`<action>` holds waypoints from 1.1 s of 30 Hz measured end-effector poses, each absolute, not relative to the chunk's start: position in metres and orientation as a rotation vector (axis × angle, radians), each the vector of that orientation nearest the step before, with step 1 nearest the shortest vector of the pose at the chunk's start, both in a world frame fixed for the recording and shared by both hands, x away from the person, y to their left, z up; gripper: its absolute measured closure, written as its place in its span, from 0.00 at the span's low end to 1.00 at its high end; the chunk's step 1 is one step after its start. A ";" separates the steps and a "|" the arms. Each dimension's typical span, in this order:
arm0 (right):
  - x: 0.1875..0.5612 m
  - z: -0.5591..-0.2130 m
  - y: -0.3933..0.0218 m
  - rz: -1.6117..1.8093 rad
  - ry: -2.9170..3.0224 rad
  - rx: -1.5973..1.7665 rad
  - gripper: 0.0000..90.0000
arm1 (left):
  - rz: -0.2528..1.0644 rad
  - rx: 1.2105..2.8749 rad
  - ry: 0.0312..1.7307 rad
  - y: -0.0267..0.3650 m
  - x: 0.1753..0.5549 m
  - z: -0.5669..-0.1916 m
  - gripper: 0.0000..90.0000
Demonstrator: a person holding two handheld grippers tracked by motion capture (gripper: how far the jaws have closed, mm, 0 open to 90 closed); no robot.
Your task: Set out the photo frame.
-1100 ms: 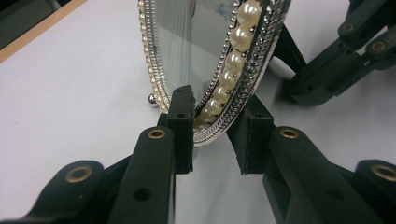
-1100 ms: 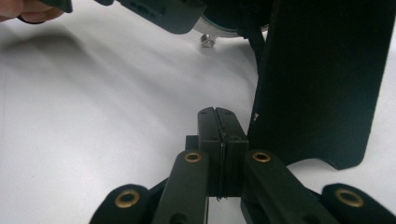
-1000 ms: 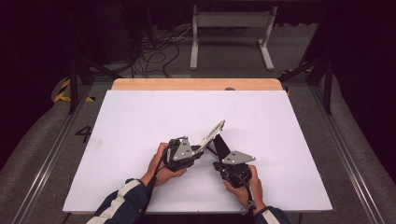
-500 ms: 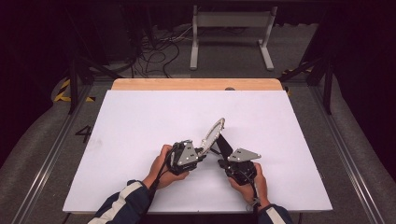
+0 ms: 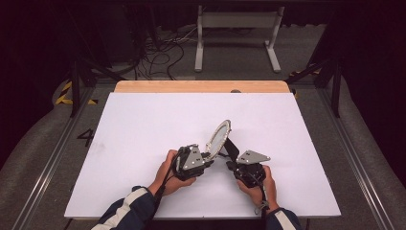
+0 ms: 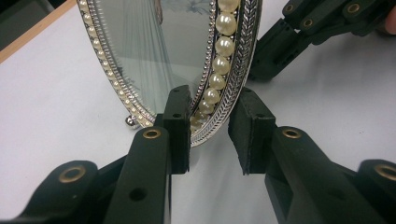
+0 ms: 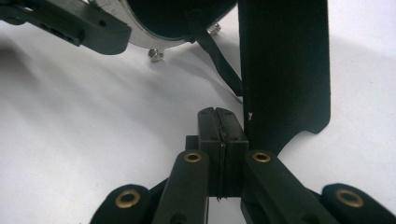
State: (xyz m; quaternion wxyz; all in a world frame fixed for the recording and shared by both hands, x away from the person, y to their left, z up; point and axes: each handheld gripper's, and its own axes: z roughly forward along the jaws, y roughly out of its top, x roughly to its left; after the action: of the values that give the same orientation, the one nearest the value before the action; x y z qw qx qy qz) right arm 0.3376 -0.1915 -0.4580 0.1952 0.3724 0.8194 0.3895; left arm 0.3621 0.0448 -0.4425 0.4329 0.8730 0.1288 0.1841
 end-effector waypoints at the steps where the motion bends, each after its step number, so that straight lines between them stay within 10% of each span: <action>1: 0.338 -0.458 -0.192 1.093 2.297 1.045 1.00 | 0.453 2.172 0.322 0.045 0.362 -0.443 0.77; 33: 0.344 -0.456 -0.201 1.092 2.261 1.084 0.96 | 0.426 2.135 0.337 0.093 0.346 -0.427 0.69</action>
State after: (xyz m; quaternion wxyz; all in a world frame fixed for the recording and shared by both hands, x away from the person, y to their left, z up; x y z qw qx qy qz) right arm 0.3438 -0.2008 -0.4560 0.2019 0.3883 0.8097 0.3910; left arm 0.3459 0.0925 -0.4269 0.4521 0.8644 0.1366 0.1726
